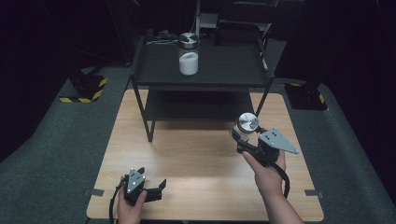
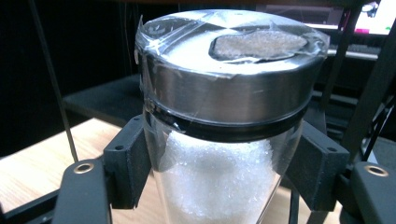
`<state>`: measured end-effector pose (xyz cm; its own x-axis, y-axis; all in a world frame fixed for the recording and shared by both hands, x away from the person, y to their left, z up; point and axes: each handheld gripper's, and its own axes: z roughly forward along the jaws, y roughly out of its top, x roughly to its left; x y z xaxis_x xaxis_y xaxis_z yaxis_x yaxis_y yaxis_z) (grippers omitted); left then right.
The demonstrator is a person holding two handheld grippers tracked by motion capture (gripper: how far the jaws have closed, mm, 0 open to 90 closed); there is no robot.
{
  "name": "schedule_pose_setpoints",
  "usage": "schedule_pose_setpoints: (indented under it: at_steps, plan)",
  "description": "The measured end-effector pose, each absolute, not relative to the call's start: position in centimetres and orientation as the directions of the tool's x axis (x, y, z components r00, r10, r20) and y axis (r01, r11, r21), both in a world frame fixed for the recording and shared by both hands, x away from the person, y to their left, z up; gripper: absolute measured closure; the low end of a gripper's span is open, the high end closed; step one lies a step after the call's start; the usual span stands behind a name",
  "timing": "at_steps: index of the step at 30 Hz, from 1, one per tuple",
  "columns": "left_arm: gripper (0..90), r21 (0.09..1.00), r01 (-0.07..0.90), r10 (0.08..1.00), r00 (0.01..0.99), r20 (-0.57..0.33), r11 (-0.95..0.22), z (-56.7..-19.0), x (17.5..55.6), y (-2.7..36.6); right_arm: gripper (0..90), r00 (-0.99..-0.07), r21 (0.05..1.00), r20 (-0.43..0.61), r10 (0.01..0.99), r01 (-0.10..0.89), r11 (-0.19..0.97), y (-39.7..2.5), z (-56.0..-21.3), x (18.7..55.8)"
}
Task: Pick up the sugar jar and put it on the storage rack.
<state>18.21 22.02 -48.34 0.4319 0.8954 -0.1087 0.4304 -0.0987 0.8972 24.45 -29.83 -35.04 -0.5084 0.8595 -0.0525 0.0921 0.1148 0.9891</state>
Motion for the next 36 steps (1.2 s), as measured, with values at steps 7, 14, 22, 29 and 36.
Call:
schedule_pose_setpoints:
  at_steps: [7, 14, 22, 29, 36]
  plan:
    - [0.8, 0.897, 0.432, 0.895, 0.432, -0.111, -0.097, -48.3, 18.3, 22.2, 30.7, -0.503, 0.994, -0.057, 0.863, 0.055, 0.098, -29.4, -32.3, 24.6]
    - [0.8, 0.897, 0.432, 0.894, 0.434, -0.112, -0.098, -48.3, 18.3, 22.3, 30.6, -0.493, 0.995, -0.062, 0.868, 0.038, 0.092, -29.0, -30.3, 24.9]
    - [0.7, 0.898, 0.43, 0.892, 0.438, -0.113, -0.098, -48.4, 18.4, 22.4, 30.7, -0.485, 0.997, -0.056, 0.872, 0.018, 0.074, -28.3, -27.9, 25.7]
    - [0.8, 0.898, 0.43, 0.89, 0.442, -0.113, -0.099, -48.4, 18.4, 22.5, 30.7, -0.47, 0.998, -0.043, 0.882, 0.013, 0.055, -27.8, -25.9, 27.0]
    - [0.8, 0.898, 0.43, 0.888, 0.445, -0.116, -0.098, -48.4, 18.4, 22.6, 30.6, -0.449, 0.998, -0.05, 0.892, -0.002, 0.055, -27.1, -23.9, 28.4]
